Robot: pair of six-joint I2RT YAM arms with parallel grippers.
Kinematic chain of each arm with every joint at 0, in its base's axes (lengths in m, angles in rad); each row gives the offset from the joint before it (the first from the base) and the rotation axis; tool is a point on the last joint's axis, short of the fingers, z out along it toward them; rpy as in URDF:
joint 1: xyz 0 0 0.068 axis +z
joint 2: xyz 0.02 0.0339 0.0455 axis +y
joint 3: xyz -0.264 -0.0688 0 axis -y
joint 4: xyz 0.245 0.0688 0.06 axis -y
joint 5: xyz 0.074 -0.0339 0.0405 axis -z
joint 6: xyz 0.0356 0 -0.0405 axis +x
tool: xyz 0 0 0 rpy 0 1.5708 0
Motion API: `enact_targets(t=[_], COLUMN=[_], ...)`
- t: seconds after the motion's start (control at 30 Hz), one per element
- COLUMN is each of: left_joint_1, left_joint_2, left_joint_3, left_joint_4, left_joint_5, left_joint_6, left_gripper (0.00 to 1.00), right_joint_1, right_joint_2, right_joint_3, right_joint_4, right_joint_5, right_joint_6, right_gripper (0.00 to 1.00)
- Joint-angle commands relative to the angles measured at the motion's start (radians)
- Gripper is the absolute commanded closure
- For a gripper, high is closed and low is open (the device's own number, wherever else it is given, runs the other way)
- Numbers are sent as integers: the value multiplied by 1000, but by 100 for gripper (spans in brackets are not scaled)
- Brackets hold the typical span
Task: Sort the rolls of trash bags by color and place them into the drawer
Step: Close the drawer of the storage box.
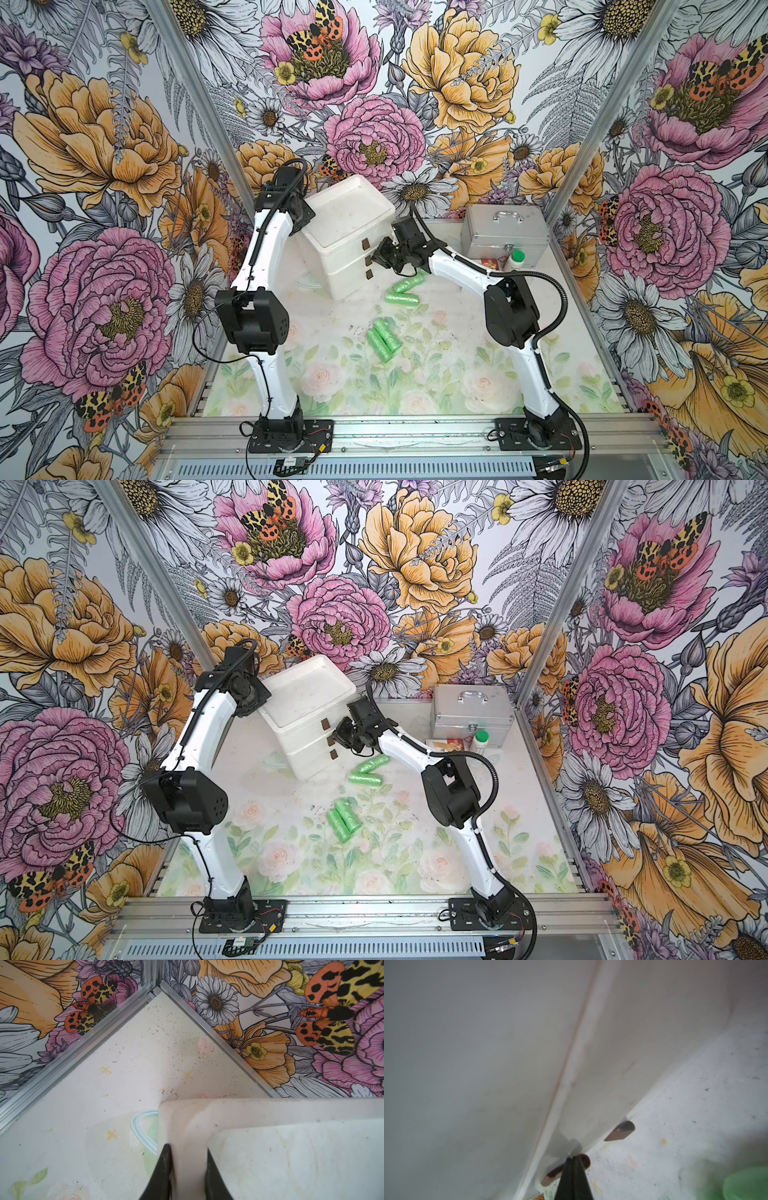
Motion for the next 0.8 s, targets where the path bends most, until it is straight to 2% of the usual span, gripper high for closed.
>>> enact_targets(t=[0.0, 0.1, 0.17, 0.23, 0.3, 0.4, 0.5, 0.67, 0.77], left_joint_1=[-48, -28, -17, -5, 5, 10, 11, 7, 4], left_joint_2=[119, 111, 102, 91, 81, 77, 79, 84, 84], left_joint_3=[-69, -80, -92, -101, -112, -117, -123, -125, -120], left_joint_4=[-58, -57, -57, -57, -56, -57, -55, -56, -57], left_joint_5=[416, 416, 412, 409, 406, 405, 404, 403, 404], left_joint_6=[-76, -72, -72, -69, -69, -67, -67, -71, -70], left_gripper=[100, 100, 100, 100, 100, 100, 100, 100, 100], right_joint_1=[-15, -29, -41, -45, -46, -44, -45, -46, -41], right_joint_2=[46, 65, 65, 52, 31, 0, -27, -26, 0], right_joint_3=[71, 82, 71, 41, -4, -99, -213, -392, -428], right_joint_4=[139, 141, 143, 149, 162, 205, 270, 591, 689], right_joint_5=[-23, -50, -68, -70, -74, -90, -86, -135, -152], right_joint_6=[-32, -36, -36, -49, -56, -57, -41, 91, 121], right_gripper=[100, 100, 96, 86, 67, 49, 43, 42, 42])
